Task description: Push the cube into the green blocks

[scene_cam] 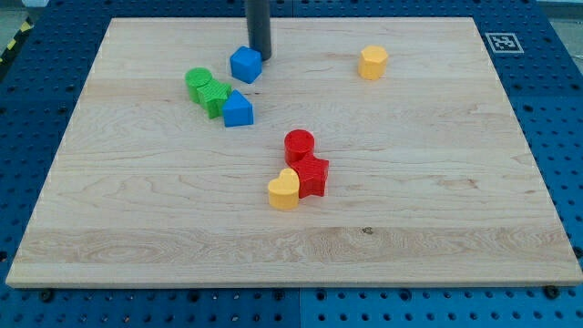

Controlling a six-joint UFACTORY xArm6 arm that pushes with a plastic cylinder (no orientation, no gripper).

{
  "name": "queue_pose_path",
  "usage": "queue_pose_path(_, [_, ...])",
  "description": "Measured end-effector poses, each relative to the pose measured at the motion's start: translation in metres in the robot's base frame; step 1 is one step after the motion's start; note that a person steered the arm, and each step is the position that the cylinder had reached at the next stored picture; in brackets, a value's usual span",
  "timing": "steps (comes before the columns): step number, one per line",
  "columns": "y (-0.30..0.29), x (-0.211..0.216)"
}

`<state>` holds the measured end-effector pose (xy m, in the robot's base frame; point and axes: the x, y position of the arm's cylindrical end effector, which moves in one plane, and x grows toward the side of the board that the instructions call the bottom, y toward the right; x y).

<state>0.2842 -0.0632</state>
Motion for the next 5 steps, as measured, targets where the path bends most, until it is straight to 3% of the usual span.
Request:
queue_pose_path(2, [-0.017,0.033])
queue_pose_path(3, [-0.022,-0.012])
queue_pose_path(5, [-0.009,-0.035])
